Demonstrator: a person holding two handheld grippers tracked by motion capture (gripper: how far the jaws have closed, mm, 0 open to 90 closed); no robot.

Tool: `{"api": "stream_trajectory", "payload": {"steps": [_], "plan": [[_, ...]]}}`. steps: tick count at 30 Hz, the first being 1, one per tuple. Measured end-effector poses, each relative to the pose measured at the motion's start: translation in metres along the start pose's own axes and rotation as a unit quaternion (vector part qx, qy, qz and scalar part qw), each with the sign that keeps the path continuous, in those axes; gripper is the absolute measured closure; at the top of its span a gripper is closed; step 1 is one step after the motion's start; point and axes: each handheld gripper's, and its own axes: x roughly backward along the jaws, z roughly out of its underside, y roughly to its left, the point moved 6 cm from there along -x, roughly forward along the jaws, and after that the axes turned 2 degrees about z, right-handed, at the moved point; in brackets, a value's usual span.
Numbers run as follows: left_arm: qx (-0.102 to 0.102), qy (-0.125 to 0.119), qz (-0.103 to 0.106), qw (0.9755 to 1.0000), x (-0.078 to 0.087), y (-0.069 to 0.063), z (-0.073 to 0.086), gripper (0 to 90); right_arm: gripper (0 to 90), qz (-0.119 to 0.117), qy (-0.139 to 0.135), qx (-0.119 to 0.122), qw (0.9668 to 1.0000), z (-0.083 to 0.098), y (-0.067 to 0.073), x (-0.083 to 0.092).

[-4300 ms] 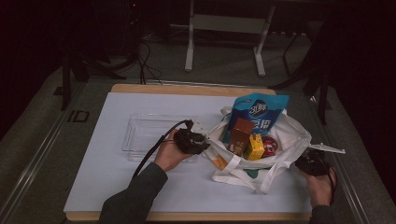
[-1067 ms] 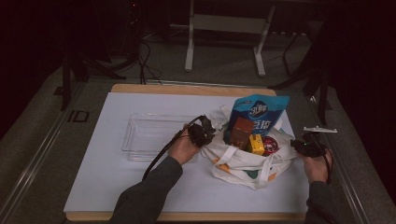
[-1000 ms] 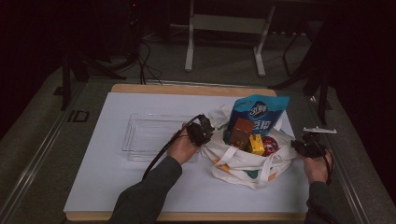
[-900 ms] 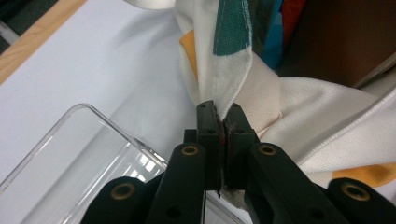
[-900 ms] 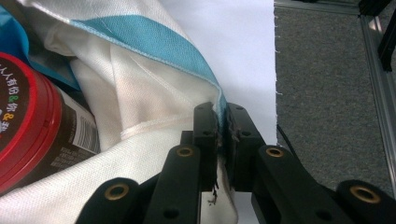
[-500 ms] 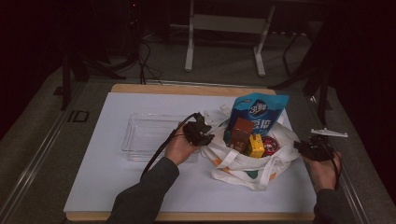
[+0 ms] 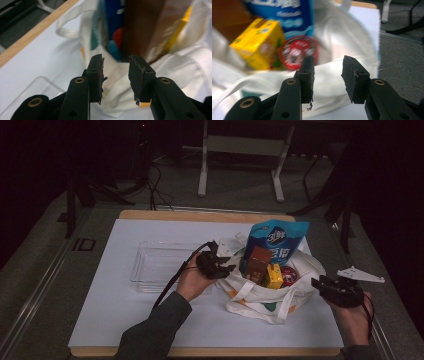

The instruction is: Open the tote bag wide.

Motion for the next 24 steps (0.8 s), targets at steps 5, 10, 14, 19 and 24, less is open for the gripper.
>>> {"api": "stream_trajectory", "payload": {"steps": [5, 10, 14, 19, 24], "plan": [[-0.006, 0.005, 0.017, 0.9998, -0.007, -0.010, 0.000, 68.3, 61.2, -0.043, -0.007, 0.031, 0.9986, 0.010, 0.024, 0.005], [-0.019, 0.026, 0.030, 0.9990, -0.021, -0.023, 0.004, 72.8, 66.0, -0.062, 0.011, 0.041, 0.9971, 0.020, 0.036, -0.009], [-0.031, 0.044, 0.035, 0.9979, -0.034, -0.034, 0.013, 77.8, 71.7, -0.073, 0.025, 0.044, 0.9961, 0.032, 0.044, -0.021], [-0.042, 0.071, 0.030, 0.9961, -0.050, -0.043, 0.024, 83.3, 78.0, -0.071, 0.042, 0.045, 0.9956, 0.045, 0.048, -0.032], [-0.039, 0.091, 0.022, 0.9948, -0.067, -0.044, 0.031, 88.3, 83.8, -0.066, 0.058, 0.031, 0.9956, 0.059, 0.049, -0.048]]}}
